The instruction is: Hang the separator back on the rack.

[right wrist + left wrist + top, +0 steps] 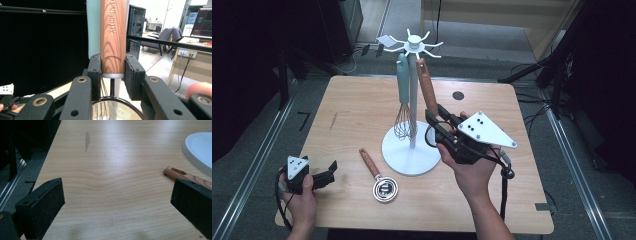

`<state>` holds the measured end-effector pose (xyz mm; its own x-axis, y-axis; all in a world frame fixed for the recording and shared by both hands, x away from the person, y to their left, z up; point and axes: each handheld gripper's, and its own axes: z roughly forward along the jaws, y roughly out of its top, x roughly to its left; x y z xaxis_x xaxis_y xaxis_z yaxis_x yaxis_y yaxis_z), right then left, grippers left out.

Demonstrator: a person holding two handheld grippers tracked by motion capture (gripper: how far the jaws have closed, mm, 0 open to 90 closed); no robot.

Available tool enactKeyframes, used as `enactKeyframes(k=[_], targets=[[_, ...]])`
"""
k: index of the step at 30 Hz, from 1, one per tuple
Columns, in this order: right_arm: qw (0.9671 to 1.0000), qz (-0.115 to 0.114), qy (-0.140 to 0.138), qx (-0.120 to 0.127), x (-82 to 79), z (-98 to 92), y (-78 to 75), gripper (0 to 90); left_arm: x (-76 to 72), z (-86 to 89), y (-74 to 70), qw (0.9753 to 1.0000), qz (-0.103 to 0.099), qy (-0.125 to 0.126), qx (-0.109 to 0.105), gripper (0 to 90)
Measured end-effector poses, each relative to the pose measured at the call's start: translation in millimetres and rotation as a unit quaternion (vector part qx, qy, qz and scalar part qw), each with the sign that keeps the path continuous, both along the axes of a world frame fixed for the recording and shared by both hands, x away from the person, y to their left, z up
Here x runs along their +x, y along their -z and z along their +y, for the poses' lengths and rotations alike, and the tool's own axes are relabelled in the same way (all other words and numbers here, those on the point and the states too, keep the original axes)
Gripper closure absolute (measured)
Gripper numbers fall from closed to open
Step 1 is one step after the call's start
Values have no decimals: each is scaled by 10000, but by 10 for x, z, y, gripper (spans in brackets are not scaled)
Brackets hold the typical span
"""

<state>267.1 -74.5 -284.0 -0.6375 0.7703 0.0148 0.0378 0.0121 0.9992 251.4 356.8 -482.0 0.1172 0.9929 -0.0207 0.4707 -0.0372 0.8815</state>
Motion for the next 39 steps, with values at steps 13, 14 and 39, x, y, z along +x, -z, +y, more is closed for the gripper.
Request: enactKeyframes(k=[13,14,39], targets=[[9999,87,-72,77,35,23,15,696,0,0,0,10000,-1,5,6,0],[9999,113,-66,88,35,26,15,696,-1,0,0,10000,0,3,3,0],[9996,125,-4,256,206,-2,-171,900,-1,0,0,10000,0,3,2,0]])
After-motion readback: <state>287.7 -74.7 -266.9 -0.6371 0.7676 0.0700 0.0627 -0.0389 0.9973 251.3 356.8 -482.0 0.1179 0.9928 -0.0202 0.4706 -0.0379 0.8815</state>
